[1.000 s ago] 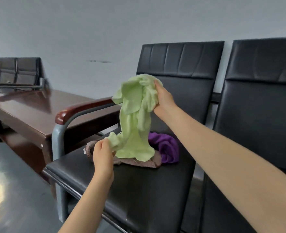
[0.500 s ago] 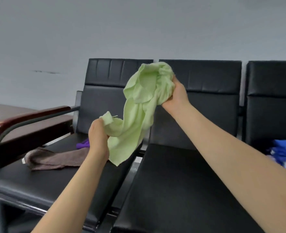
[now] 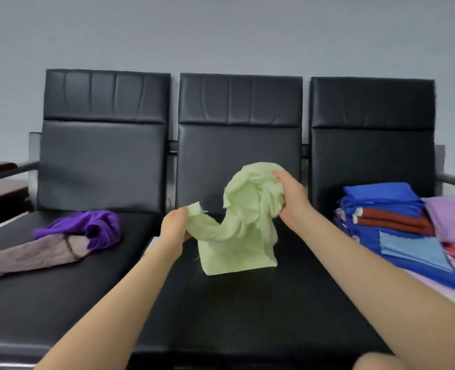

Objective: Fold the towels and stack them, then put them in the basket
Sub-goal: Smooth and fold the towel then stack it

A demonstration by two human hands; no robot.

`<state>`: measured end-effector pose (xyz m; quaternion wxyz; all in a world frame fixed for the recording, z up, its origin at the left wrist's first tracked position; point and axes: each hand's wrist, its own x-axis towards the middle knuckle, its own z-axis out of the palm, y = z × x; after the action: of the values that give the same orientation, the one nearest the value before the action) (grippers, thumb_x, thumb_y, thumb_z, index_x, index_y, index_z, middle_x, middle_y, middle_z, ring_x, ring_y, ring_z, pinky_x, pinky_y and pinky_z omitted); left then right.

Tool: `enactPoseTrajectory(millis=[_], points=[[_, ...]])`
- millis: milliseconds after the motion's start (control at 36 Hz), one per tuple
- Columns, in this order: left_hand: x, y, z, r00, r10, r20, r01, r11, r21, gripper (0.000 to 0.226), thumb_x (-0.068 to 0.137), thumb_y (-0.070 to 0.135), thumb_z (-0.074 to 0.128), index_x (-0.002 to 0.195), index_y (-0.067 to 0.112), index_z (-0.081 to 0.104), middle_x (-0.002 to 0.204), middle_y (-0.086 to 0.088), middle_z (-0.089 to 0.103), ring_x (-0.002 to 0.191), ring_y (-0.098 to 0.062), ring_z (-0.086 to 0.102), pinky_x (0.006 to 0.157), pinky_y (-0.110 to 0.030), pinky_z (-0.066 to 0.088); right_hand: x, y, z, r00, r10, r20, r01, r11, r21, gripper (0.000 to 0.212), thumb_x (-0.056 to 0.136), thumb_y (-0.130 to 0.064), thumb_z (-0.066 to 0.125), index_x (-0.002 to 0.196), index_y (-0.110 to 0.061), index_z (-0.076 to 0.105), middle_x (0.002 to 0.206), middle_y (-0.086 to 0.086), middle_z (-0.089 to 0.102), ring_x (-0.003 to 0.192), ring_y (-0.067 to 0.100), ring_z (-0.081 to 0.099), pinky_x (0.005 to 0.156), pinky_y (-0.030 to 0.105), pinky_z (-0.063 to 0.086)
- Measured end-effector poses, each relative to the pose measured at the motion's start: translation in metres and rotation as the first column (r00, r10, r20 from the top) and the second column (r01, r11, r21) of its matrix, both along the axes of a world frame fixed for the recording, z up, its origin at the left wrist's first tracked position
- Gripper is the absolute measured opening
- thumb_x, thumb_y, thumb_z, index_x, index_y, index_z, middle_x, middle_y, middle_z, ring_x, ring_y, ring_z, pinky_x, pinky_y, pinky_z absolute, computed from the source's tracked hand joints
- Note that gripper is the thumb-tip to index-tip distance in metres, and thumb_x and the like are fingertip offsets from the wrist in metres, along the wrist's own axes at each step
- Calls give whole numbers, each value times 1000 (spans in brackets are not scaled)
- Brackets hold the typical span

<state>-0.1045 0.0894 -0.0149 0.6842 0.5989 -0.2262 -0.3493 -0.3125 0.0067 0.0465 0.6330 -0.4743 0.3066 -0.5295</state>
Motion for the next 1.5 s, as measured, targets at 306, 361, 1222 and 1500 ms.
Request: enactPoseTrajectory(millis=[306,361,1222,1500], points=[[18,-16,-47,959,-85,270,43,986,158,22,94,19,47,72,17,48,95,-11,54,89,-27,52,83,-41,47,-31,29,-120,433,212,-876,-427,904,8,13,90,-32,62,84,-21,62,86,-10,62,79,2,58,62,13,43],[22,-17,-54,940,-104,326,48,983,175,16,94,17,46,79,15,51,91,-8,53,88,-24,50,79,-40,45,-27,29,-123,453,214,-865,-435,901,-5,21,91,-34,63,72,-26,57,71,-18,58,65,-6,55,56,9,39],[-42,-29,-79,709,-517,479,360,850,384,50,86,48,64,60,20,31,63,2,33,62,-13,35,58,-24,27,-33,-32,-139,570,-54,-820,-76,990,-117,21,90,-30,60,85,-11,67,90,0,66,84,13,60,72,28,46],[-29,-26,-48,978,-192,79,181,975,133,20,82,36,54,96,23,60,112,0,61,106,-21,55,100,-41,43,-49,-37,-115,976,8,-217,54,959,277,31,99,-27,54,116,-3,64,115,14,68,107,28,66,94,40,51]])
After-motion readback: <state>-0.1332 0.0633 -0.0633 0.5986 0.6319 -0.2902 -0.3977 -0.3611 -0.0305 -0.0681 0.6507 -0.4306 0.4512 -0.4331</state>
